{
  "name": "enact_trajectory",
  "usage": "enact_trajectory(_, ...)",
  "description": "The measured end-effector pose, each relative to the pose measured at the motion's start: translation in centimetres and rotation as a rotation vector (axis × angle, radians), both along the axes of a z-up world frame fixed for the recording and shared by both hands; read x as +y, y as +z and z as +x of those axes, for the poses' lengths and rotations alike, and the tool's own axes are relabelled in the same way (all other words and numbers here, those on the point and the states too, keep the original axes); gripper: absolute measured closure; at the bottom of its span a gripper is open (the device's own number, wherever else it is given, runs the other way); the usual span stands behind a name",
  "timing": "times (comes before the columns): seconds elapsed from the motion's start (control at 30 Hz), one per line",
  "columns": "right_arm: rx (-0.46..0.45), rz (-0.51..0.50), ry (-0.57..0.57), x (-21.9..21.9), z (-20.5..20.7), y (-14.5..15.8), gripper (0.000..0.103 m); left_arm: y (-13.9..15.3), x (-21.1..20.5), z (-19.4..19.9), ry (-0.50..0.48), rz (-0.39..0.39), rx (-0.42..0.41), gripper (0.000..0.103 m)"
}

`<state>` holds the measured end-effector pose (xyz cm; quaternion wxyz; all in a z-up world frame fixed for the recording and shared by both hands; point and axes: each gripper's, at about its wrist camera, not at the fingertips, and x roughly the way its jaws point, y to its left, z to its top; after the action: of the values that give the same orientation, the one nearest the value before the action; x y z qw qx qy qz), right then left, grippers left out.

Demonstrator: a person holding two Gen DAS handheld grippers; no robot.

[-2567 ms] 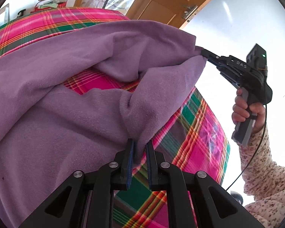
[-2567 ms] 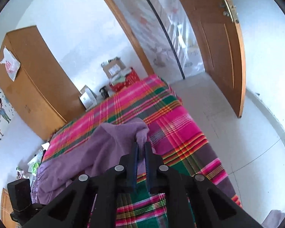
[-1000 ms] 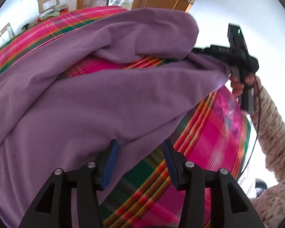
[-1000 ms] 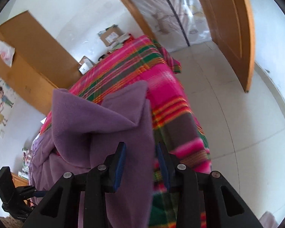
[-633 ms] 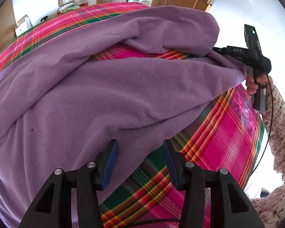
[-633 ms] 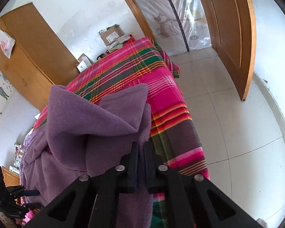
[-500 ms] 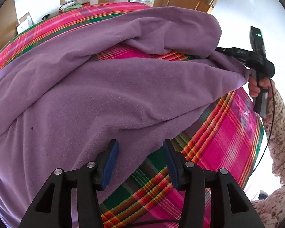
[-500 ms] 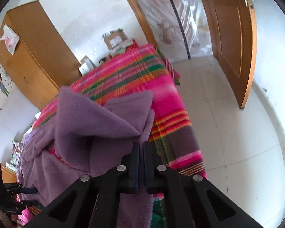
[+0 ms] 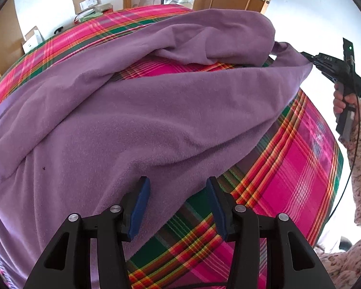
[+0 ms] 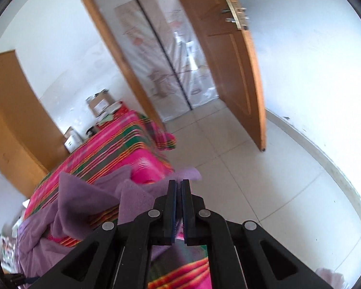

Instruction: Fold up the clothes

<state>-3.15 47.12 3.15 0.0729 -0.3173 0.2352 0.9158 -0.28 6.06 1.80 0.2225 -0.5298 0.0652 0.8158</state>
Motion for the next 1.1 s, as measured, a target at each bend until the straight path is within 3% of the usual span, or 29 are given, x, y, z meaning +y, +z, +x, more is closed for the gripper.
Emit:
enact_trajectory(0.13,0.003,-0.024,-0.057,0.9,1.0,-0.4,0.099,0.3,-0.3,0.8,-0.005,0.004,-0.01,0.053)
enact_trajectory(0.47,-0.116,-0.011,-0.09,0.9,0.3,-2.2,0.097,1.1,-3.3,3.2,0.036,0.035,-0.016,0.053)
enact_trajectory(0.57,-0.116,-0.003,-0.087,0.6,1.0,-1.9,0.096,1.7,-5.2,4.3,0.073,0.068,-0.005,0.053)
enact_trajectory(0.73,-0.084,0.042,-0.084,-0.7,3.1,0.1,0.084,2.5,-9.5,6.1,0.191,0.1,0.023,0.053)
enact_trajectory(0.9,-0.055,0.062,0.0,-4.2,4.9,1.6,0.084,3.1,-15.4,9.0,0.362,0.18,0.045,0.053)
enact_trajectory(1.1,-0.049,0.129,0.308,-13.6,6.0,1.4,0.084,2.0,-22.4,11.8,0.587,0.243,0.041,0.053)
